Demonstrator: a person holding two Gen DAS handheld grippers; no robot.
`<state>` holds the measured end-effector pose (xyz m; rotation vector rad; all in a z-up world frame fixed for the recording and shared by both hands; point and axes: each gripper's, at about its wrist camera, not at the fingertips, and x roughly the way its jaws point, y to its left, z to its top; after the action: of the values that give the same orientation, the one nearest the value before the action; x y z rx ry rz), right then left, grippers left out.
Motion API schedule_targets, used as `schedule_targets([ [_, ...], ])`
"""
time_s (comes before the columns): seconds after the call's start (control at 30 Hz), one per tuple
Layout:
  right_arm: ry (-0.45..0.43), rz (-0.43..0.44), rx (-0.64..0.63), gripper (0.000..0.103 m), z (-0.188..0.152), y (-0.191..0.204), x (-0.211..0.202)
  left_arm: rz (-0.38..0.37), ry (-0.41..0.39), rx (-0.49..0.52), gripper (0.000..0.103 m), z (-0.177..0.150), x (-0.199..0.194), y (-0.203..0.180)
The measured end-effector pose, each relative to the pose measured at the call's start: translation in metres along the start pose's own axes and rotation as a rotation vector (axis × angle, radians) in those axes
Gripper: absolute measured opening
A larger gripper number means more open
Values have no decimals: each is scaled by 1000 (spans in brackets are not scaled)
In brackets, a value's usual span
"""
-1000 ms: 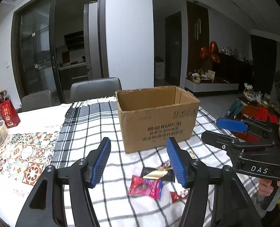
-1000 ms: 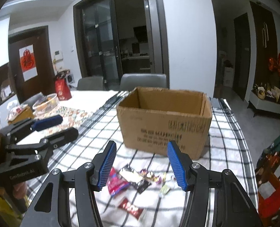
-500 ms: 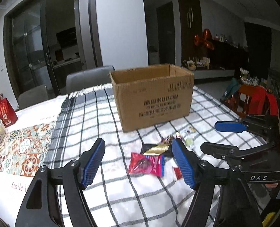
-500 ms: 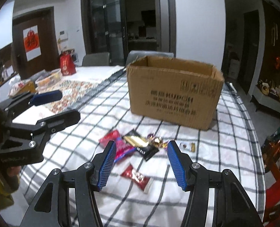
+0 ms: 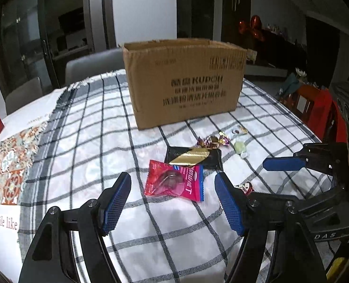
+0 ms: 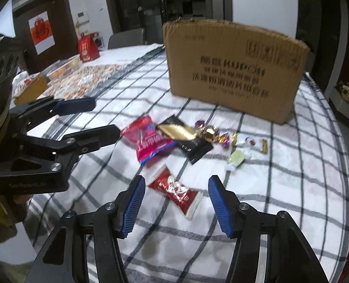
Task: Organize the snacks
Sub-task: 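Move both tools back to the remaining snacks on the table, then grasp the pink candy pouch with the left tool while the right tool grasps the red-wrapped candy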
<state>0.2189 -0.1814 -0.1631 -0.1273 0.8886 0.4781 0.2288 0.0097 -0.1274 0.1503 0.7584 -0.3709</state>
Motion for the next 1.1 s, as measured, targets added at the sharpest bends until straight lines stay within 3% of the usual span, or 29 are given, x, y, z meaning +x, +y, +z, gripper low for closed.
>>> schedule_targets([
  [0.3, 45, 10, -69, 56, 0, 3, 19, -33, 79, -42, 72, 0, 35, 7],
  [0.4, 62, 24, -68, 49, 0, 1, 25, -21, 90, -55, 72, 1, 46, 10],
  [0.77, 83, 57, -73, 41, 2, -1, 39, -29, 146, -102, 72, 0, 71, 14],
  [0.9, 88, 76, -59, 26, 2, 0, 42, -38, 161, -123, 62, -3, 74, 15],
  [1.1, 63, 63, -28, 26, -1, -2, 39, -37, 165, -129, 51, -6, 72, 14],
])
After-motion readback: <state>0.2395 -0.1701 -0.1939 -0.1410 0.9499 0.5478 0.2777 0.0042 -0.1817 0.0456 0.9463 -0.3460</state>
